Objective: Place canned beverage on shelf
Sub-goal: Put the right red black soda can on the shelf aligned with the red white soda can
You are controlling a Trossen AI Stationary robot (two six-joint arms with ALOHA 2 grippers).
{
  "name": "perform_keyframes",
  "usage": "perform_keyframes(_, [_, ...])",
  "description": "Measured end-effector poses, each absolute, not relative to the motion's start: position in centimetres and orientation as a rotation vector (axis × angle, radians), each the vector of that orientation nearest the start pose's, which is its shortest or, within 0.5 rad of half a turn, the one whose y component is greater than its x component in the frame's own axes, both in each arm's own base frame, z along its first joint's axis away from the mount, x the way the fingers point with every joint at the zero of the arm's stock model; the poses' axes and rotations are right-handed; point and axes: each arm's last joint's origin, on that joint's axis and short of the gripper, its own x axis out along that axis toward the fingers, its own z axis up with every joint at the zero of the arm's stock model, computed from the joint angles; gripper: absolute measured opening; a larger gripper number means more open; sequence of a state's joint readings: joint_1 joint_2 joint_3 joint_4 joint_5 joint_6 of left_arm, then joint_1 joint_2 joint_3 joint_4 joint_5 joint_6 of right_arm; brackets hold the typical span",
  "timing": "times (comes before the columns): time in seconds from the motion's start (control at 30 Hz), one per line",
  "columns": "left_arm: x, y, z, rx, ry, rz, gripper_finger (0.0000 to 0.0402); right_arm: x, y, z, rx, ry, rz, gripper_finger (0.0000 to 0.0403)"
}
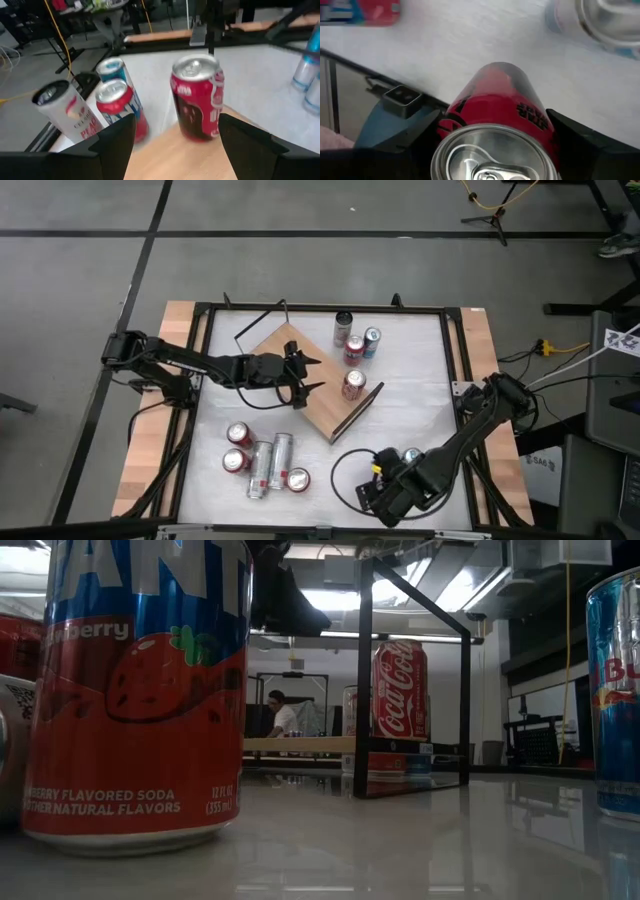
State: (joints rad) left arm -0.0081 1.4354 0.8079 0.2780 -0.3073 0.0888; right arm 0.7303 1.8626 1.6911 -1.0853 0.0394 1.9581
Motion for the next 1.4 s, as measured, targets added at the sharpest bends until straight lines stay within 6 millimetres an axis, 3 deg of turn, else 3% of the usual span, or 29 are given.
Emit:
perform_keyframes(0.53, [27.0,0.7,27.4,0.145,0.354,0.287,0.0276,32.2,19.9,36.7,0.988,1.119,-0.331,0.0298])
perform_keyframes(0.87, [25.1,0.7,28.1,0.156,0.421,0.299,0.0276,34.0,15.4,41.0,0.76,0.964,-0.12,0.0298])
perform_keyframes(1.13, [24.8,0.7,28.2,0.156,0.423,0.298,0.0276,35.3,10.5,43.0,0.533,0.852,-0.051,0.03])
perform_keyframes(1.4, [24.6,0.9,27.7,0.172,0.477,0.334,0.0276,36.5,5.5,43.0,0.34,0.834,-0.024,0.0297])
